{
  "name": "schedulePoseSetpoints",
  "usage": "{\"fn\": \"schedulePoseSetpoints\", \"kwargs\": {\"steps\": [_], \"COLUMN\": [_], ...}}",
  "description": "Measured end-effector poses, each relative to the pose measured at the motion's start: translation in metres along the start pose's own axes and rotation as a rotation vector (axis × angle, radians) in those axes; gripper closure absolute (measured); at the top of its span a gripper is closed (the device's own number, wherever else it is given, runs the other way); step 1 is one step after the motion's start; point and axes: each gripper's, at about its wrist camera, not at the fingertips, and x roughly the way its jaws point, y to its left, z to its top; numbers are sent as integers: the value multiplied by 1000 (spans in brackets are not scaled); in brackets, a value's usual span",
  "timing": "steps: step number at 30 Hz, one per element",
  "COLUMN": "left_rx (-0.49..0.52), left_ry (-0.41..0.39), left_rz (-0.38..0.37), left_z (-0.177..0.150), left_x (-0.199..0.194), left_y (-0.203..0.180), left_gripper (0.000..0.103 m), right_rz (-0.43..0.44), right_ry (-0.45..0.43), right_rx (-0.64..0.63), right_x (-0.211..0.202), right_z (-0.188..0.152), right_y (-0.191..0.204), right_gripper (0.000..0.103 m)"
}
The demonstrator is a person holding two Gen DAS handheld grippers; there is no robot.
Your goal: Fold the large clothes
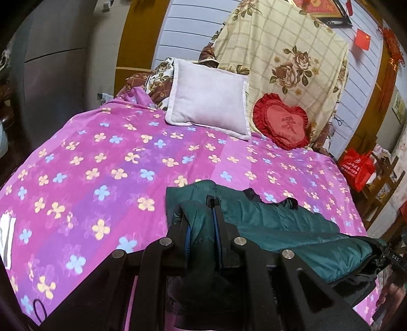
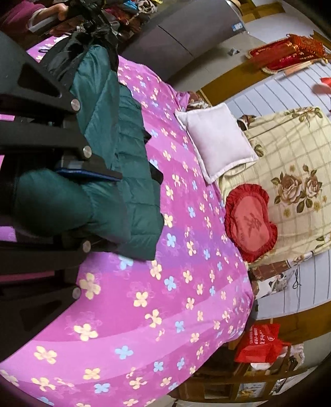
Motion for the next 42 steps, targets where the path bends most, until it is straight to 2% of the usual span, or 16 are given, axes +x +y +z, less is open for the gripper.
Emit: {"fn": "schedulePoseSetpoints", "kwargs": {"steps": [14,22,29,34,36,38,39,42], "left_rx": [-7,-13,-46,-27,-17,-11,-11,-20], "left_ry": [26,26,116,144,149,151,151,155], "left_rz": [19,58,109,143,147,149,152,149], "left_z": [8,11,6,1,1,1,0,1], "left_x": [39,70,122,143,146,148,149,151], "left_y": [0,0,7,3,1,-1,-1,1], "left_gripper": [80,80,76,75,75,75,75,74], "right_rz": [-11,-32,-94,-62,-28,11,17,-5], "right_ry": [33,38,101,84,54,18,11,-45], "right_rx": [24,59,86,133,145,167,168,136], "right_x": [37,66,118,125,115,99,93,60], "right_z": [11,22,22,21,22,22,23,23], "right_y": [-11,-16,-24,-29,-30,-29,-28,-19], "right_gripper": [76,76,75,65,45,33,30,29]}}
